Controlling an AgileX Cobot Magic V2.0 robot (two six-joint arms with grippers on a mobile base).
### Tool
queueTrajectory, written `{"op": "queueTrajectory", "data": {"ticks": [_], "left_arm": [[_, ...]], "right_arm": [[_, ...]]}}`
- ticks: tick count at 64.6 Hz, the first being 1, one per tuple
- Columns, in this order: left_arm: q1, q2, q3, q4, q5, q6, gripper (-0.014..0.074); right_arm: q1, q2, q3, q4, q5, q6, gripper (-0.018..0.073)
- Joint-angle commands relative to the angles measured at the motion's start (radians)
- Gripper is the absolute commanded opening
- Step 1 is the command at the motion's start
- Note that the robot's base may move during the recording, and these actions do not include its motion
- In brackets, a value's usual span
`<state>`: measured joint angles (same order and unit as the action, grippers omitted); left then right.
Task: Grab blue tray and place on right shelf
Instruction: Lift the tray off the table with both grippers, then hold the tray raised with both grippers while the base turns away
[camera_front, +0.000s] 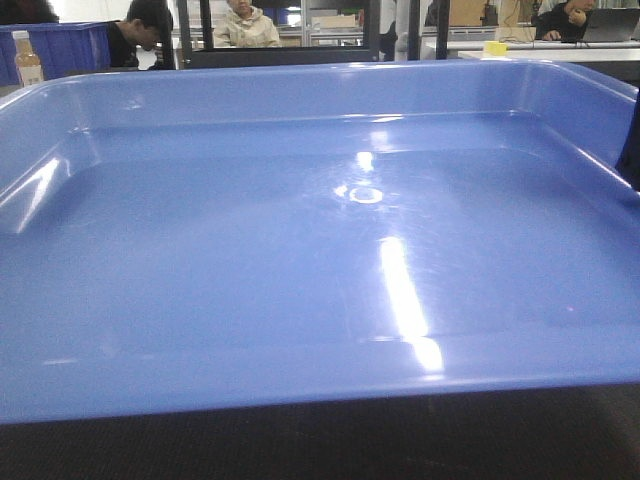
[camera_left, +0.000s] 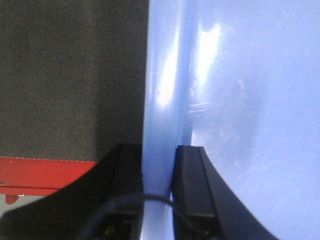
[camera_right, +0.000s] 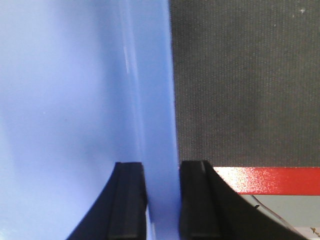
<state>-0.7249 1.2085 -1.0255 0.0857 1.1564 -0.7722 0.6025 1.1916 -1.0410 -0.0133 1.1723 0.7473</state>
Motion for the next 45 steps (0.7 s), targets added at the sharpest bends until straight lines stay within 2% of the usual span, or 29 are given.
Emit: {"op": "queueTrajectory", "data": {"ticks": [1, 45], "left_arm": [[-0.004, -0.025, -0.024, 0.045, 0.019, -0.03, 0.0], [-0.004, -0.019, -0.024, 0.045, 0.019, -0.03, 0.0]], "right_arm": [[-0.002, -0.026, -0.025, -0.029, 0.007, 0.017, 0.018], [-0.002, -0.026, -0.025, -0.029, 0.006, 0.017, 0.018]]}}
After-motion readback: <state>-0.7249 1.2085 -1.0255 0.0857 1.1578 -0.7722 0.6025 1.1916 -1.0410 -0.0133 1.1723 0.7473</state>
